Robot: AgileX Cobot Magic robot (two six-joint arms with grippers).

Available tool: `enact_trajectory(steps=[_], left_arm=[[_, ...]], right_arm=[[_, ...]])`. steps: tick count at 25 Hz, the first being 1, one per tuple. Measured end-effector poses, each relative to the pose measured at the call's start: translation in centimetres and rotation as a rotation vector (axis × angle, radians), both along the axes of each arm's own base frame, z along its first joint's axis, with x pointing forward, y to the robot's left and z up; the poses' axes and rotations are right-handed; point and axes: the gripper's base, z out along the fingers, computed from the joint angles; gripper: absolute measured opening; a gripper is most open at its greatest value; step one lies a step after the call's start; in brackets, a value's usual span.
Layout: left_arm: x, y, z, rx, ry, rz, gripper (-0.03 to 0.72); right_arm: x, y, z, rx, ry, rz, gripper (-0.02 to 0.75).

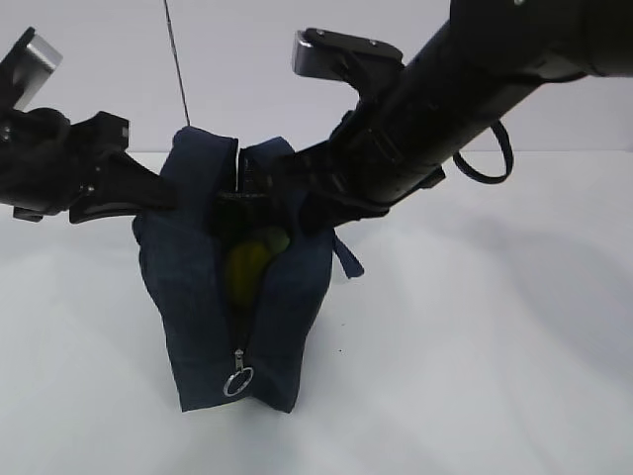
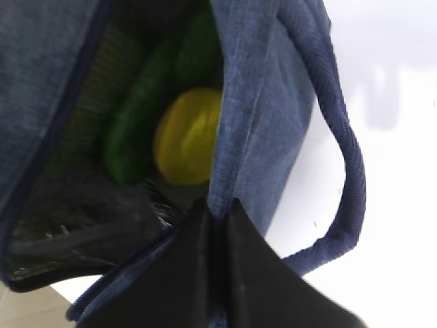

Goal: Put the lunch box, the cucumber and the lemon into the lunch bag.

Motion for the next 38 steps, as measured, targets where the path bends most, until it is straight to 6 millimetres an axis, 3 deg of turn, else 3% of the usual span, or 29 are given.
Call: enact_trajectory(steps=[5, 8, 12, 18, 38], left_arm=[[-0.8, -2.4, 0.0, 0.019, -0.029, -0.047, -0.005], [-0.9, -2.9, 0.0, 0.025, -0.038, -0.051, -0.005], [-1.0, -2.9, 0.0, 0.026, -0.037, -0.044, -0.005], [-2.2, -2.3, -2.2, 0.043, 0.034, -0.016, -0.005], [-2.1, -2.0, -1.5, 0.008, 0.002, 0.064, -0.005]], right_arm=[[-1.6, -1.2, -1.9, -0.006, 0.014, -0.044, 0.022], [-2.8, -2.2, -2.5, -0.002, 0.002, -0.065, 0.022], [-3.5, -2.7, -2.3, 0.006, -0.016, -0.072, 0.022], [-3.9, -2.9, -1.6, 0.02, -0.03, -0.073, 0.022], [-3.7, -2.8, -0.7, 0.029, -0.16, 0.005, 0.021]])
